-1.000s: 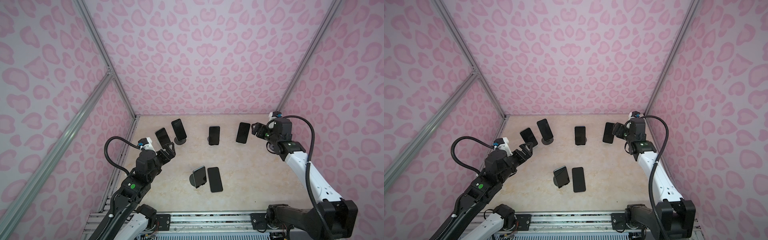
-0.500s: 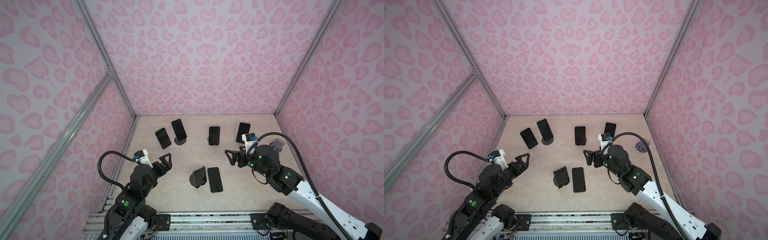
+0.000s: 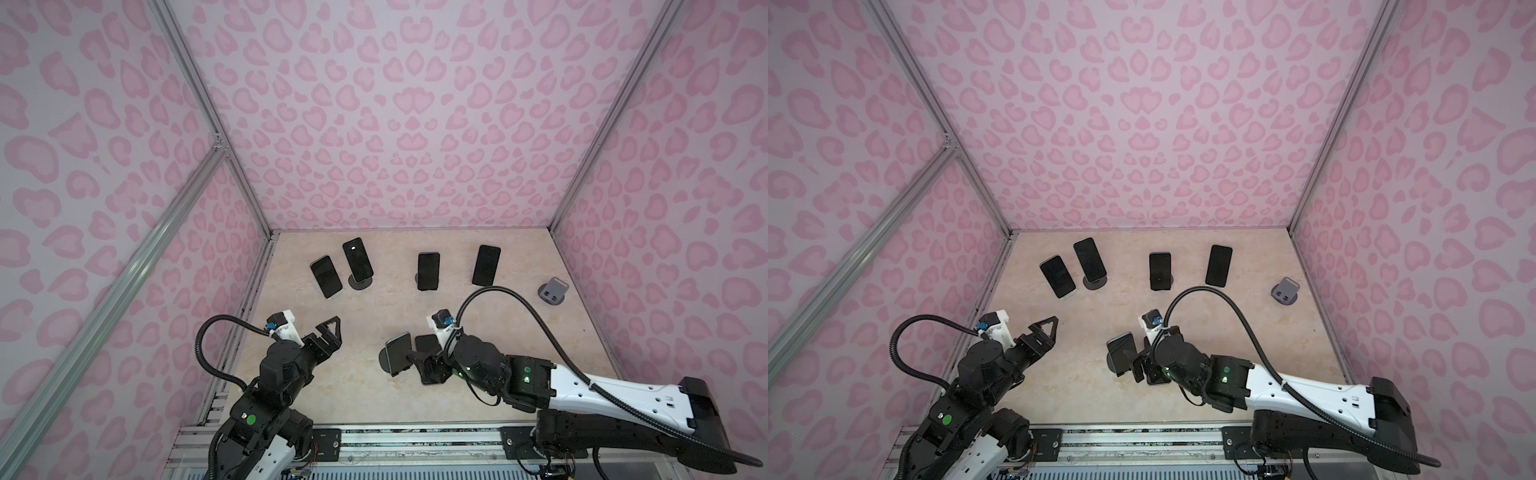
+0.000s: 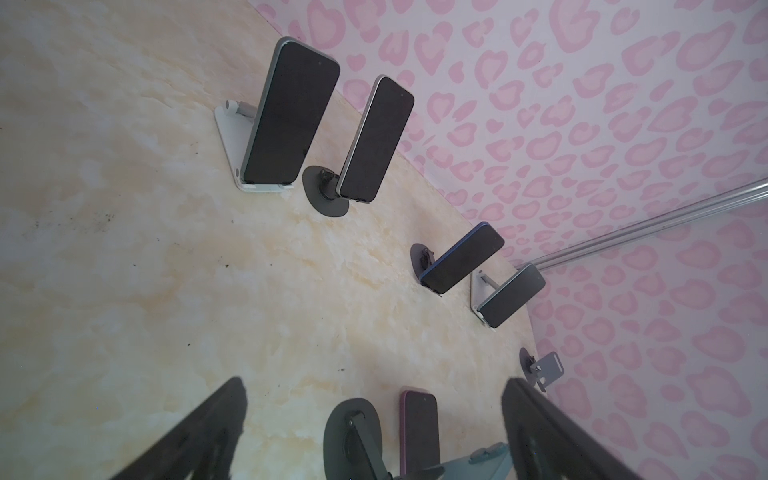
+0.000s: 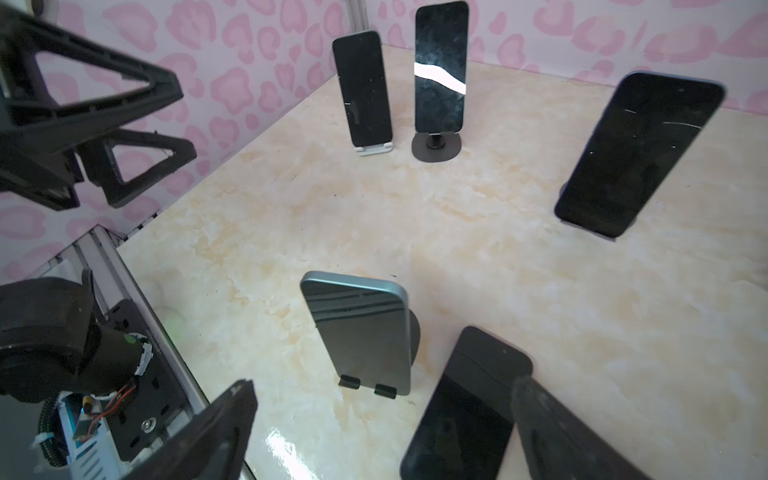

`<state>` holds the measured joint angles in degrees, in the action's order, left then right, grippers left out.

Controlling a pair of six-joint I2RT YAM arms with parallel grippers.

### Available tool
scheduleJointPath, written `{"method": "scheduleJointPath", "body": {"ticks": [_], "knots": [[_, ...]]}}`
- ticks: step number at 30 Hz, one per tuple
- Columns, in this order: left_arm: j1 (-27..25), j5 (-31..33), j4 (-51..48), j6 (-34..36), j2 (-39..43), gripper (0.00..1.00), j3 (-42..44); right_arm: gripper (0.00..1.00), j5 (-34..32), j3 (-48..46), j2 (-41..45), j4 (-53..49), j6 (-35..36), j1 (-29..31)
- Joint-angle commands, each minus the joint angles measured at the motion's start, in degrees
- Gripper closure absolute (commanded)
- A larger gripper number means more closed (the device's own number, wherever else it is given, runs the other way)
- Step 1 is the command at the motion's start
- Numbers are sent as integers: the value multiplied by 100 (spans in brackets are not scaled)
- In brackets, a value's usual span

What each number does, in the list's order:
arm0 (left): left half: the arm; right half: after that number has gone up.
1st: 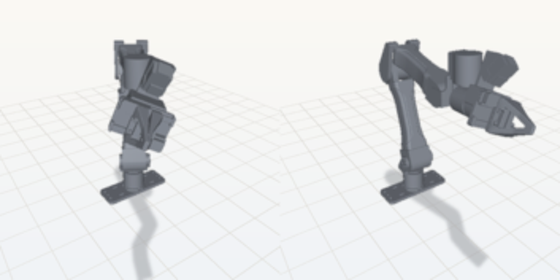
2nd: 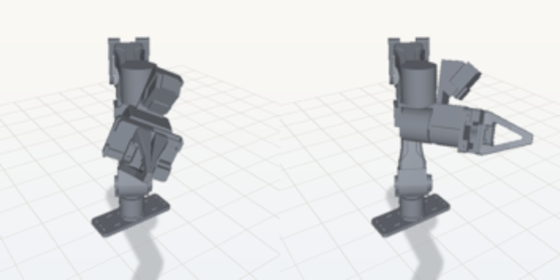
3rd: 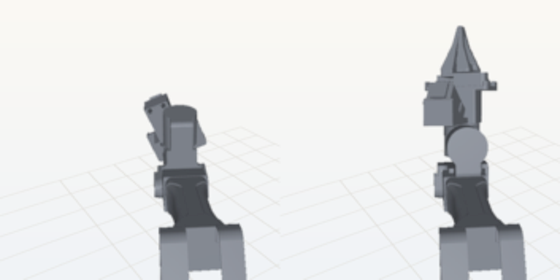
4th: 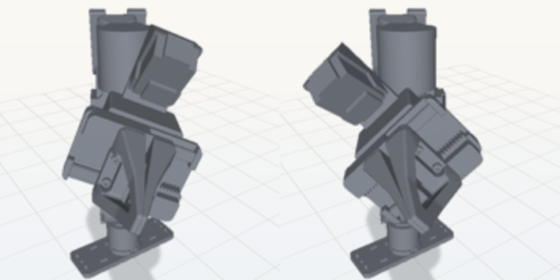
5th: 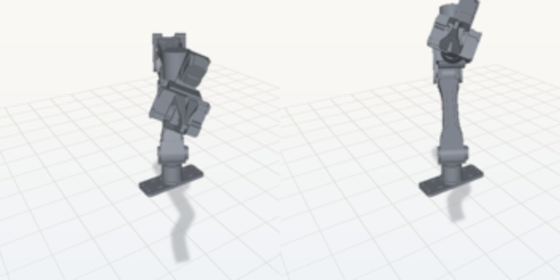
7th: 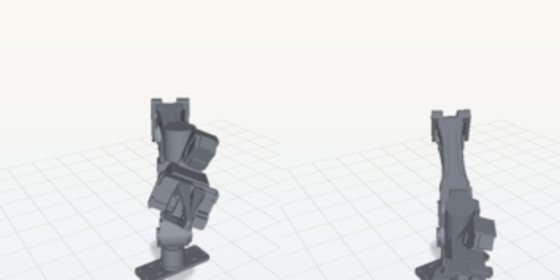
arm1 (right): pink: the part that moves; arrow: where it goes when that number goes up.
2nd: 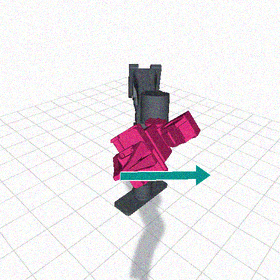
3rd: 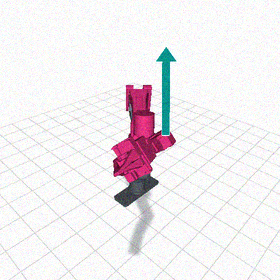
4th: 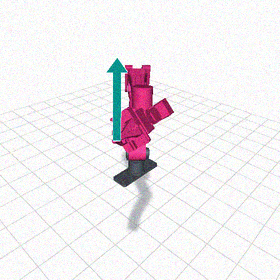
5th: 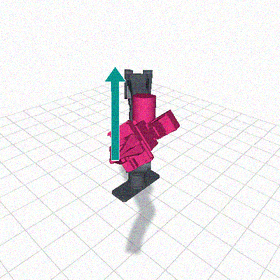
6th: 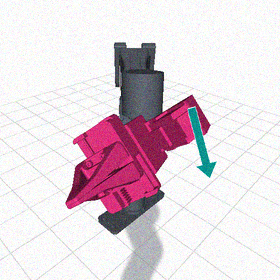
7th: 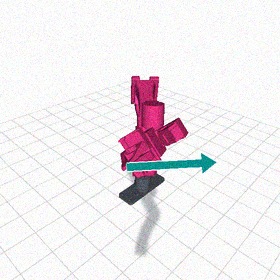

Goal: Remove the phone from the phone stand
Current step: 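Lower the right gripper around the teal-edged phone on its stand and close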

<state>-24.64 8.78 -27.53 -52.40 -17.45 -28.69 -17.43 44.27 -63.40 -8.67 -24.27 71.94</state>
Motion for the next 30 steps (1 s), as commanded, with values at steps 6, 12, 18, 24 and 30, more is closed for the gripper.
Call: {"method": "scheduleJointPath", "body": {"ticks": [6, 12, 18, 24, 30], "knots": [[-3, 45, -18, -29, 216, 1, 129, 2, -911, 673, -1141, 401, 77, 206], [-1, -7, 28, 34, 92, 0, 117, 2, -1054, 763, -1554, 513, -175, 148], [3, -78, 45, 107, 32, 1, 114, 2, -877, 757, -1754, 633, -261, -3], [3, -37, 85, 148, 27, 1, 133, 2, -593, 828, -1922, 730, -146, 4], [1, -25, 72, 212, 3, 0, 100, 2, -737, 805, -2052, 832, -283, 4]]}}
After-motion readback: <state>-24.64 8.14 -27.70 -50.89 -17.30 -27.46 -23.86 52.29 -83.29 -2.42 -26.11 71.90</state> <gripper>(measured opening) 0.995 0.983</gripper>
